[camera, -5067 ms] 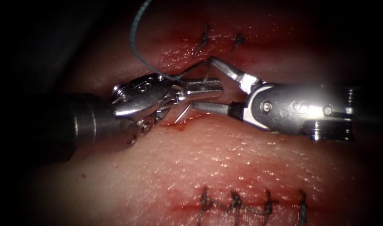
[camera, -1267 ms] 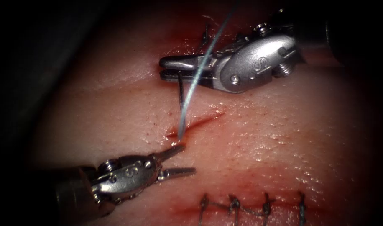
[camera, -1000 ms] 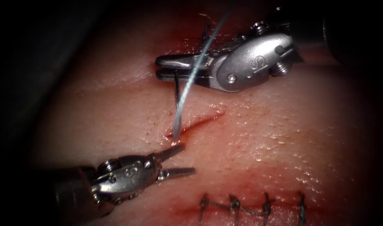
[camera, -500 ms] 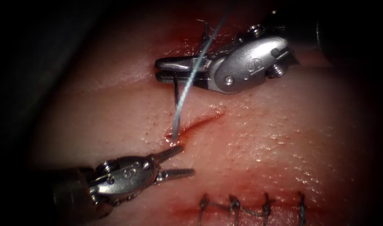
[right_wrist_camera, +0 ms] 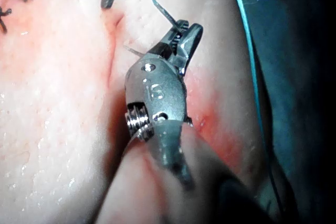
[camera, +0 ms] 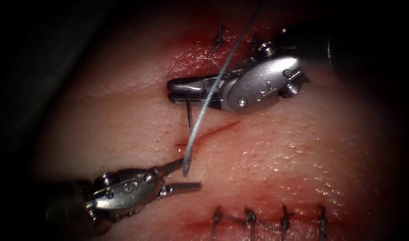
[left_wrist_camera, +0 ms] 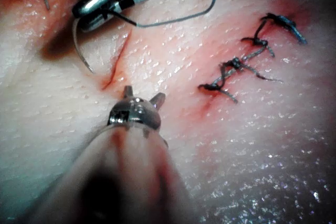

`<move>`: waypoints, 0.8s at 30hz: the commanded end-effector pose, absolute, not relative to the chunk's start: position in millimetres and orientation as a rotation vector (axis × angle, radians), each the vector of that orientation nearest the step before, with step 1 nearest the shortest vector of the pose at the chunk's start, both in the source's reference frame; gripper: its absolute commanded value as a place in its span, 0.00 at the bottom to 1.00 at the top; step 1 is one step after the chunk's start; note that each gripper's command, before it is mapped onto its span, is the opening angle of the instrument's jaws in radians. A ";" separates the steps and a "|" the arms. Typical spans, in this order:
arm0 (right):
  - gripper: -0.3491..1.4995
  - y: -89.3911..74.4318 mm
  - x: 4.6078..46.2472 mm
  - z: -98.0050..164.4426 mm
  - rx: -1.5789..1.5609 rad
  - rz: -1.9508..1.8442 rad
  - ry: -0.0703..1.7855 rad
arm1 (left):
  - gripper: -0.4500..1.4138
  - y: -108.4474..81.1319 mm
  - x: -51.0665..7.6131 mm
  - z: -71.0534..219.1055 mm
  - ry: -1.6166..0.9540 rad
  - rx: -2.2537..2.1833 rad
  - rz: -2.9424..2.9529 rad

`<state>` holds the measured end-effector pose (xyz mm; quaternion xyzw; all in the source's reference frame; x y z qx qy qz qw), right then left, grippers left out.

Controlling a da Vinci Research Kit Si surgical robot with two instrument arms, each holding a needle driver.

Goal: Wound Closure

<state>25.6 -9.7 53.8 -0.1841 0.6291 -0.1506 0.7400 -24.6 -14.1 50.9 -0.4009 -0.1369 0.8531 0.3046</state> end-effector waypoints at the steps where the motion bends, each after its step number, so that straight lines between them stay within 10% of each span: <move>1: 0.00 -10.7 26.0 54.6 -0.402 -0.339 1.383 | 0.46 -14.2 -25.0 51.4 -0.362 -1.061 2.259; 24: 0.00 -10.3 25.7 55.6 -0.345 -0.218 1.376 | 0.45 -14.2 -27.1 52.0 -0.344 -1.064 2.259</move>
